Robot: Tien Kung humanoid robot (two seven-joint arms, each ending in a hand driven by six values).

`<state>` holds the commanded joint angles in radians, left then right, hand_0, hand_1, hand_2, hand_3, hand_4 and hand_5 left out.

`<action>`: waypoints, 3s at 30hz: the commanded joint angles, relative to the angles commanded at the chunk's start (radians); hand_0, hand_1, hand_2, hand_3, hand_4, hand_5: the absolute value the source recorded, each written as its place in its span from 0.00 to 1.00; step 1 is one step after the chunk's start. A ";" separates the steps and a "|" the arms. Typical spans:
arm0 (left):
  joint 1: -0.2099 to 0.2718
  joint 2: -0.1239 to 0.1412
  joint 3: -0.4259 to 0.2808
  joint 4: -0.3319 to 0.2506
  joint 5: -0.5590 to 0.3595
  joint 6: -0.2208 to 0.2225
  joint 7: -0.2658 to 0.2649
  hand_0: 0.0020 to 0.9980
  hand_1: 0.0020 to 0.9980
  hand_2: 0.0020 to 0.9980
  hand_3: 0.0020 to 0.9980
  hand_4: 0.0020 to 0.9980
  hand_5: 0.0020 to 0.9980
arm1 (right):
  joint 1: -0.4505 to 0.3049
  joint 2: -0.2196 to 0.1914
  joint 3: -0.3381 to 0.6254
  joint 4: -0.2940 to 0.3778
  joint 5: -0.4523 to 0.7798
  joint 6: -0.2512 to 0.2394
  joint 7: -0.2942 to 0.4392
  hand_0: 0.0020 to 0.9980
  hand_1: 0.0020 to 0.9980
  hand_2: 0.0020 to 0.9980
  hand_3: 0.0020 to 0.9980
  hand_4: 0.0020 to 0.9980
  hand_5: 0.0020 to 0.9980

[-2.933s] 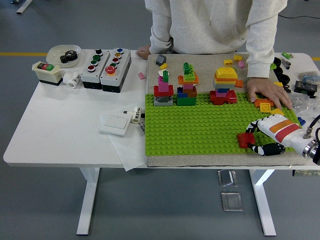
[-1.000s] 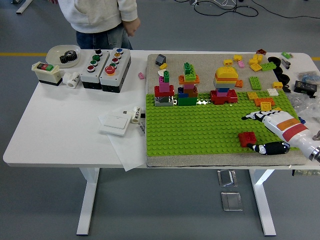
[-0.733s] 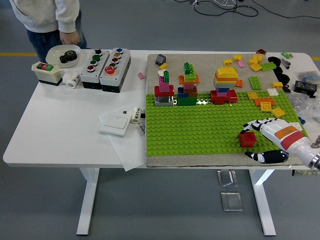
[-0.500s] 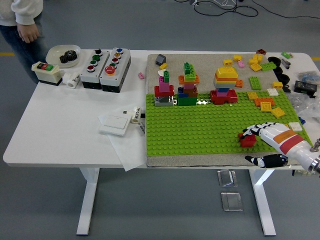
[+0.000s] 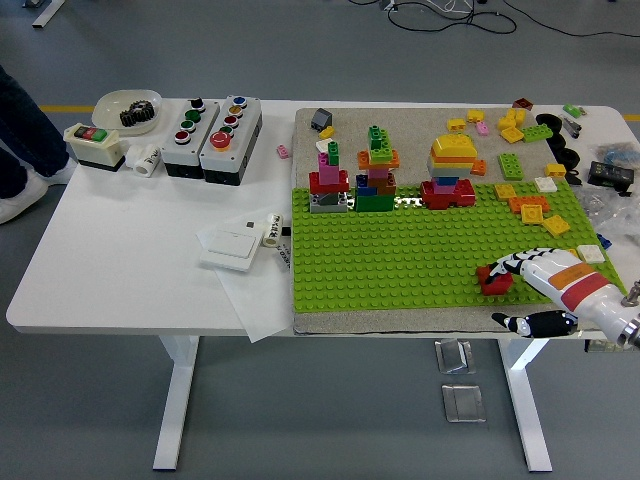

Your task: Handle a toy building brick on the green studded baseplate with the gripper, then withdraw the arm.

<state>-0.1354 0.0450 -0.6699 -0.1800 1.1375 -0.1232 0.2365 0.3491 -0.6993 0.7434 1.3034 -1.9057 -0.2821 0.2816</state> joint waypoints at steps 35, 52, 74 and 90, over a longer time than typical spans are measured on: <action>-0.007 0.001 -0.018 0.000 0.007 0.001 0.002 0.79 0.68 0.59 0.53 0.53 0.50 | 0.009 0.001 -0.032 0.009 -0.008 0.007 -0.009 0.70 0.67 0.73 0.63 0.75 0.34; -0.009 0.001 -0.023 0.000 0.012 0.001 0.004 0.79 0.68 0.59 0.53 0.53 0.50 | -0.002 0.002 0.044 0.058 0.084 -0.089 0.023 0.71 0.67 0.74 0.67 0.76 0.34; 0.003 -0.001 -0.019 0.000 0.020 0.007 0.004 0.80 0.68 0.59 0.53 0.53 0.51 | 0.074 0.154 0.160 -0.108 0.600 -0.051 -0.006 0.83 0.76 0.80 0.78 0.89 0.50; 0.001 0.004 -0.005 0.000 0.022 0.006 0.012 0.80 0.67 0.59 0.53 0.53 0.50 | 0.079 0.187 0.178 -0.087 1.050 -0.019 0.032 0.84 0.78 0.82 0.82 0.93 0.62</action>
<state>-0.1343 0.0488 -0.6751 -0.1800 1.1592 -0.1171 0.2484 0.4283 -0.5121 0.9211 1.2161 -0.8556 -0.3014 0.3132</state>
